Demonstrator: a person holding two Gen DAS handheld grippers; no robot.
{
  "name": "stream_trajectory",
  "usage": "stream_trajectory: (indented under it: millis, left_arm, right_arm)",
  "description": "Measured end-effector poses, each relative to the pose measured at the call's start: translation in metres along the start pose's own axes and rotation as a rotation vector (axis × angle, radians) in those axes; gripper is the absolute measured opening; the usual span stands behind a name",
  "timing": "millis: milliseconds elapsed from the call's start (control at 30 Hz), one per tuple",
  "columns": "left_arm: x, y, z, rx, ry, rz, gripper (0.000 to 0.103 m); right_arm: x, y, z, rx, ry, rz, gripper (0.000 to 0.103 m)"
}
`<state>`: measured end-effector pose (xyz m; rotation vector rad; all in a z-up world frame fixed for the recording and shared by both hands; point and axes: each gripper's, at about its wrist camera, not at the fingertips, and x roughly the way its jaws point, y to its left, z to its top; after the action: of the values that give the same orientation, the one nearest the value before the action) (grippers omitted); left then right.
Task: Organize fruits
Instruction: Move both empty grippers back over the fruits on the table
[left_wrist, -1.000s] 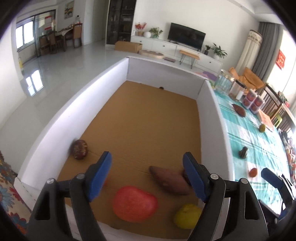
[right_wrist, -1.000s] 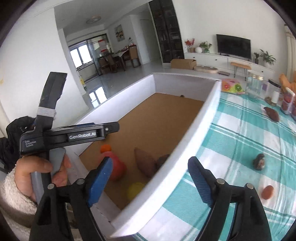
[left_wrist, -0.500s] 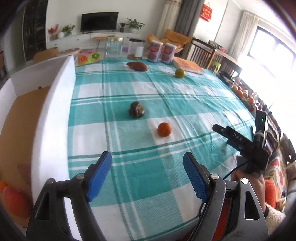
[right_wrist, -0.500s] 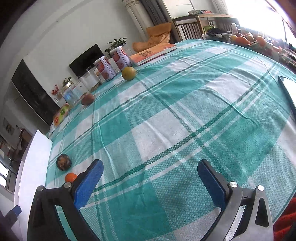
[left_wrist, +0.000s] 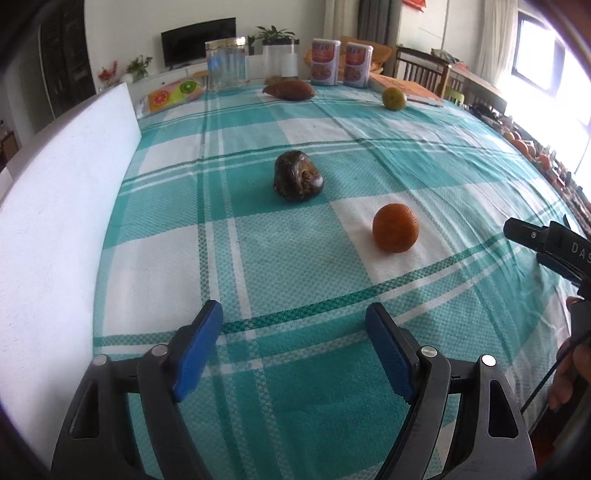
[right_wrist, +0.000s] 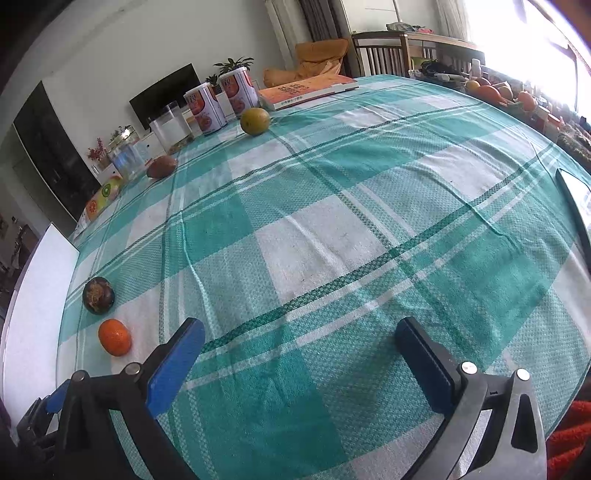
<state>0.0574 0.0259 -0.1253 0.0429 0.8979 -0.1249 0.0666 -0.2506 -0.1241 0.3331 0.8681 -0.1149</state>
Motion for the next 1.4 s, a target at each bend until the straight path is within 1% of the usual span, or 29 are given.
stream_trajectory:
  millis: [33, 167, 233, 567, 833, 1400]
  left_arm:
    - [0.001, 0.000, 0.001, 0.001, -0.002, 0.004, 0.082]
    - [0.005, -0.004, 0.002, 0.004, -0.008, 0.028, 0.089]
    - [0.006, -0.002, 0.002, -0.006, -0.006, 0.026, 0.090]
    - [0.006, -0.002, 0.001, -0.005, -0.007, 0.031, 0.091]
    - [0.006, -0.002, 0.001, -0.005, -0.008, 0.031, 0.091]
    - [0.005, -0.002, 0.000, -0.005, -0.009, 0.032, 0.091]
  right_arm:
    - [0.000, 0.000, -0.001, -0.001, 0.000, -0.002, 0.103]
    - [0.000, 0.000, -0.001, 0.002, -0.003, -0.004, 0.103]
    - [0.000, -0.001, -0.001, 0.008, -0.005, 0.001, 0.103]
    - [0.000, 0.003, -0.002, -0.012, -0.003, -0.025, 0.103]
    - [0.004, 0.012, -0.004, -0.060, 0.008, -0.084, 0.103]
    - [0.006, 0.014, -0.005, -0.078, 0.014, -0.100, 0.103]
